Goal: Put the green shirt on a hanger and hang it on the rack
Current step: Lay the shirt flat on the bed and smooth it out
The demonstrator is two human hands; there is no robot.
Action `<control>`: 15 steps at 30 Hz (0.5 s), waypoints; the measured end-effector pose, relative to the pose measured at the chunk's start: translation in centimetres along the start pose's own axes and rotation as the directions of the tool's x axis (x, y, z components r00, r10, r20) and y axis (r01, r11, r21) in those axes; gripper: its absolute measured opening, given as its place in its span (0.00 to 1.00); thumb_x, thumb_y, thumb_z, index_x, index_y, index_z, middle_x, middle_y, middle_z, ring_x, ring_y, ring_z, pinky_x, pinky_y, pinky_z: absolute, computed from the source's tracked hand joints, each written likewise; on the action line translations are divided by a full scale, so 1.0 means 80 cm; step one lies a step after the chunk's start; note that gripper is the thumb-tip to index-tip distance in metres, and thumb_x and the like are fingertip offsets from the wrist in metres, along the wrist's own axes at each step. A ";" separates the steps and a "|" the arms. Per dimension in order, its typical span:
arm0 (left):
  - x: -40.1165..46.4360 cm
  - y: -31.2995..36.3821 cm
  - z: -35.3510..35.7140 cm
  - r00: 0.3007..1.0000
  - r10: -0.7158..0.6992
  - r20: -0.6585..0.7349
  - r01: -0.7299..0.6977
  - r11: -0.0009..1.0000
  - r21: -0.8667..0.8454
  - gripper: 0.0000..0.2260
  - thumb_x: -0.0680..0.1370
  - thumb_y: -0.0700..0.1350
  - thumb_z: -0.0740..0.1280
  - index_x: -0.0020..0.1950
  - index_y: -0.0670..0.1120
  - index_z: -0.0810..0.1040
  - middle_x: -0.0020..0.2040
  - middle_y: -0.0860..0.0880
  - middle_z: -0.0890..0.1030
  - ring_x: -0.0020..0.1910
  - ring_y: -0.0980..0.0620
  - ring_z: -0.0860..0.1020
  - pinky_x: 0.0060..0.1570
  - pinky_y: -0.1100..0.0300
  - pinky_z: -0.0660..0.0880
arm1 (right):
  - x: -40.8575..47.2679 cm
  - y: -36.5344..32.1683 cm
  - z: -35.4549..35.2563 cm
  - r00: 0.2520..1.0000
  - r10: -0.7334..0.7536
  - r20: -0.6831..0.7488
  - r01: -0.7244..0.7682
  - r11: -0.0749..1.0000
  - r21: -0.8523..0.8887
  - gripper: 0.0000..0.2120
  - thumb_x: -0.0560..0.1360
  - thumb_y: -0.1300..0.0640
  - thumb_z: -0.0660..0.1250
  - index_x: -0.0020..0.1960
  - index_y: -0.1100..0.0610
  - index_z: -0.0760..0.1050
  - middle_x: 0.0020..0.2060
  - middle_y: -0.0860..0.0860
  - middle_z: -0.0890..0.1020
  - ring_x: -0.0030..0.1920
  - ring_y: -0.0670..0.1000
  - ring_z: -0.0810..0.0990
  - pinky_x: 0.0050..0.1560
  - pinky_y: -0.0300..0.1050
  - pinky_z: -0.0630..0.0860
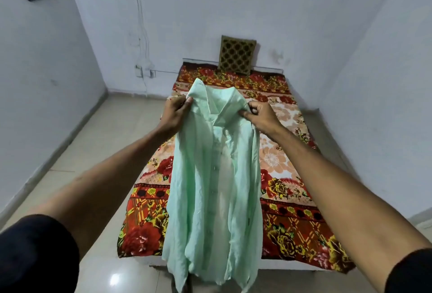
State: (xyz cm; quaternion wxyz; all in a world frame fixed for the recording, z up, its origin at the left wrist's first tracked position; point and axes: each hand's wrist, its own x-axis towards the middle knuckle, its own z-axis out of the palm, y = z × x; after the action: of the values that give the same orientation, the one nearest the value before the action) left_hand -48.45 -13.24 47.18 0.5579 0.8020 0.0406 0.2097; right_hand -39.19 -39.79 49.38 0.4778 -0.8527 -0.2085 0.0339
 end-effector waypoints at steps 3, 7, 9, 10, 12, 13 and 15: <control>0.086 -0.066 0.018 0.998 -0.067 0.003 0.067 0.998 -0.013 0.15 0.85 0.49 0.63 0.43 0.41 0.77 0.38 0.52 0.76 0.34 0.64 0.72 0.33 0.68 0.70 | 0.093 0.042 0.030 0.997 0.054 -0.059 -0.054 0.999 -0.004 0.09 0.77 0.55 0.74 0.52 0.61 0.83 0.42 0.50 0.84 0.41 0.49 0.79 0.43 0.44 0.73; 0.189 -0.144 0.052 0.994 -0.111 0.004 0.111 0.994 0.017 0.16 0.84 0.48 0.64 0.39 0.42 0.72 0.35 0.50 0.69 0.30 0.64 0.65 0.29 0.68 0.63 | 0.195 0.101 0.064 0.990 0.106 -0.090 -0.108 0.994 -0.016 0.09 0.78 0.59 0.73 0.52 0.65 0.83 0.43 0.57 0.86 0.42 0.53 0.81 0.43 0.46 0.76; 0.231 -0.187 0.072 0.990 -0.140 0.012 0.140 0.990 0.022 0.15 0.84 0.48 0.64 0.40 0.44 0.71 0.35 0.49 0.68 0.30 0.63 0.64 0.29 0.68 0.62 | 0.239 0.137 0.080 0.986 0.136 -0.095 -0.140 0.989 -0.038 0.10 0.78 0.59 0.73 0.52 0.67 0.82 0.44 0.62 0.86 0.42 0.53 0.80 0.43 0.46 0.73; 0.251 -0.208 0.083 0.987 -0.161 0.005 0.161 0.987 0.020 0.15 0.84 0.49 0.64 0.40 0.45 0.70 0.36 0.49 0.68 0.32 0.61 0.65 0.30 0.68 0.62 | 0.262 0.157 0.088 0.984 0.141 -0.108 -0.146 0.988 -0.043 0.11 0.78 0.59 0.73 0.50 0.69 0.81 0.43 0.65 0.84 0.40 0.53 0.77 0.42 0.45 0.70; 0.301 -0.259 0.110 0.980 -0.196 -0.007 0.197 0.980 0.026 0.15 0.84 0.50 0.64 0.40 0.46 0.70 0.36 0.49 0.69 0.35 0.57 0.66 0.31 0.66 0.63 | 0.320 0.201 0.104 0.977 0.160 -0.143 -0.169 0.984 -0.053 0.13 0.78 0.57 0.73 0.49 0.69 0.81 0.40 0.63 0.83 0.38 0.51 0.76 0.40 0.43 0.67; 0.322 -0.281 0.121 0.977 -0.213 -0.009 0.213 0.977 0.027 0.15 0.84 0.50 0.63 0.41 0.45 0.71 0.37 0.48 0.71 0.36 0.56 0.68 0.33 0.65 0.65 | 0.343 0.218 0.112 0.973 0.169 -0.154 -0.181 0.981 -0.065 0.11 0.78 0.57 0.73 0.48 0.67 0.81 0.37 0.57 0.83 0.35 0.49 0.75 0.37 0.41 0.67; 0.362 -0.334 0.144 0.969 -0.245 -0.038 0.246 0.969 0.009 0.16 0.84 0.50 0.63 0.42 0.40 0.73 0.40 0.45 0.74 0.38 0.54 0.71 0.36 0.60 0.68 | 0.394 0.262 0.135 0.971 0.164 -0.174 -0.182 0.979 -0.093 0.10 0.78 0.55 0.73 0.45 0.62 0.80 0.33 0.48 0.77 0.31 0.46 0.70 0.31 0.39 0.64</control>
State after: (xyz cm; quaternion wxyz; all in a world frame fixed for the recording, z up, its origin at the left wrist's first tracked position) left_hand -13.22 -4.70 27.89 0.5733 0.7905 0.1511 0.1534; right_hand -6.51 -28.50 30.63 0.4417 -0.8922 -0.0944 -0.0067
